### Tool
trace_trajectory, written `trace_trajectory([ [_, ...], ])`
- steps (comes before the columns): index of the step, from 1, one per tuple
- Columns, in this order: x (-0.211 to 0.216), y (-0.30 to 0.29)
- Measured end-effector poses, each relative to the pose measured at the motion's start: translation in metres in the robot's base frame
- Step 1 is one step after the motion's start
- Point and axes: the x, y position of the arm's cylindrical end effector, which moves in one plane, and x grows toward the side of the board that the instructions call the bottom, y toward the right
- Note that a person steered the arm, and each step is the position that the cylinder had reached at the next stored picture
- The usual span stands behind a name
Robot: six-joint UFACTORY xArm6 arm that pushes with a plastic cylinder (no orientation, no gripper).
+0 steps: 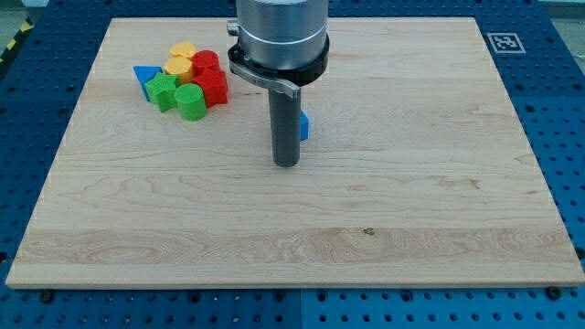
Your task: Push the cube to the top side
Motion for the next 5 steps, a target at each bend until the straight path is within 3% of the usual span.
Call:
trace_trajectory([
  [1, -0.001, 0.000],
  [4, -0.072, 0.017],
  [5, -0.071, 0.019],
])
